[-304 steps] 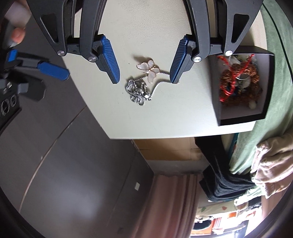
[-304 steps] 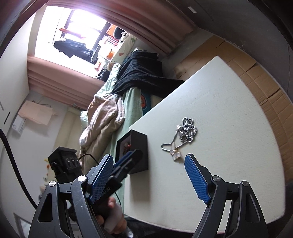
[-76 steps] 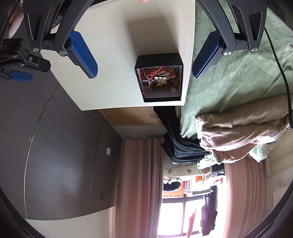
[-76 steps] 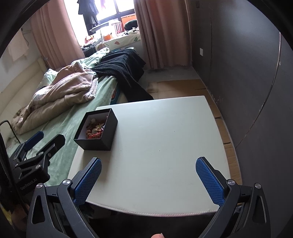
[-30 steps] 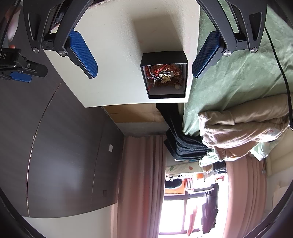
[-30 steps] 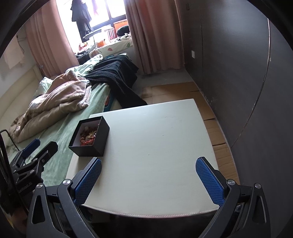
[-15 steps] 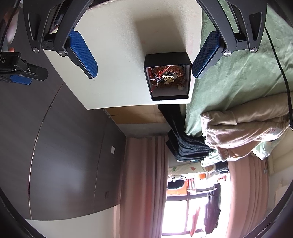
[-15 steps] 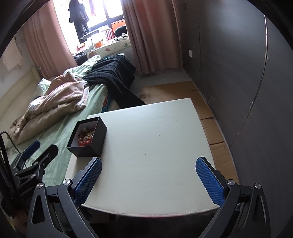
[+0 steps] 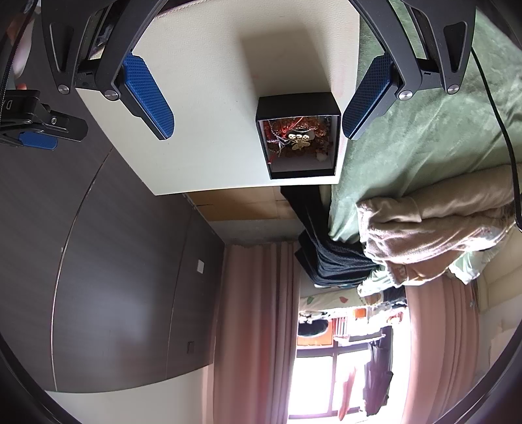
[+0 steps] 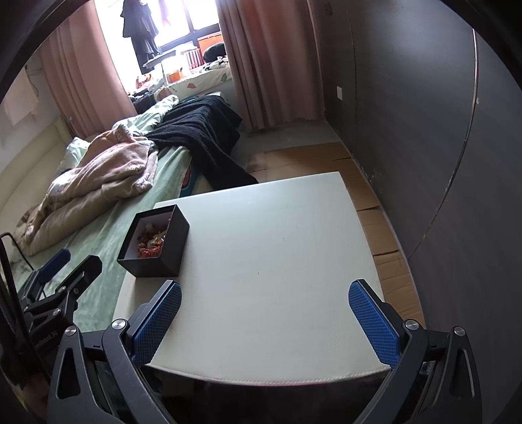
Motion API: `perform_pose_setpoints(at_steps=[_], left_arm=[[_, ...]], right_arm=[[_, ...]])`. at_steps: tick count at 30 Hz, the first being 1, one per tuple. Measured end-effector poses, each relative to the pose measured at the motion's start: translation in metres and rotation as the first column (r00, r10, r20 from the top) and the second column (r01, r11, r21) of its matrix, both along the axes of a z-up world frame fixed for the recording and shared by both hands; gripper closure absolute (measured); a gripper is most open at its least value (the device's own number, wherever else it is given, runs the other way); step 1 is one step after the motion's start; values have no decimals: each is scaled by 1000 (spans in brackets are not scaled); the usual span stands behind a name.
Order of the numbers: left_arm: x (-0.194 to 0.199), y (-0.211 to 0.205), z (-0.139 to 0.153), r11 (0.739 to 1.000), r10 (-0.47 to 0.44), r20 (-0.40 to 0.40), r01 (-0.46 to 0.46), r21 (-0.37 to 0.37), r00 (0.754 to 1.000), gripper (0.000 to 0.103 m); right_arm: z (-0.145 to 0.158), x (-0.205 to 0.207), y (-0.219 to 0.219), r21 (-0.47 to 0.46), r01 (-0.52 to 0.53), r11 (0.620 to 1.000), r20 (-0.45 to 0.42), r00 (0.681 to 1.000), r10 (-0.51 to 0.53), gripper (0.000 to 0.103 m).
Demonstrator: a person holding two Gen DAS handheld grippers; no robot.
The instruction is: Organize jewelry
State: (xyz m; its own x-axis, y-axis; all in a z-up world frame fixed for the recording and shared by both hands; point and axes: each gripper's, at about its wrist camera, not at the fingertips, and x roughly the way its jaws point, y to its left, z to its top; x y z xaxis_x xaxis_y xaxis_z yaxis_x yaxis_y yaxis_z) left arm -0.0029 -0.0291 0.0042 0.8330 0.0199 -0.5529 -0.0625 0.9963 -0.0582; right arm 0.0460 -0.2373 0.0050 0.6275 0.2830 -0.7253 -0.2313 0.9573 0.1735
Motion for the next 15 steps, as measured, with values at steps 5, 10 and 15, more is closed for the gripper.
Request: perform_pose_setpoints(at_steps=[5, 10, 15], left_arm=[[0, -2, -1, 1000, -5, 1, 5, 3, 1000, 0], [0, -3, 0, 1000, -6, 0, 6, 3, 1000, 0], [0, -2, 0, 1000, -1, -1, 1, 5, 1000, 0]], right_arm=[[0, 0, 1, -1, 0, 1000, -2, 1000, 0, 0], [-1, 1, 0, -1, 4, 1000, -6, 1000, -4, 0], [-2, 1, 0, -2, 3, 1000, -7, 1000, -3, 0]])
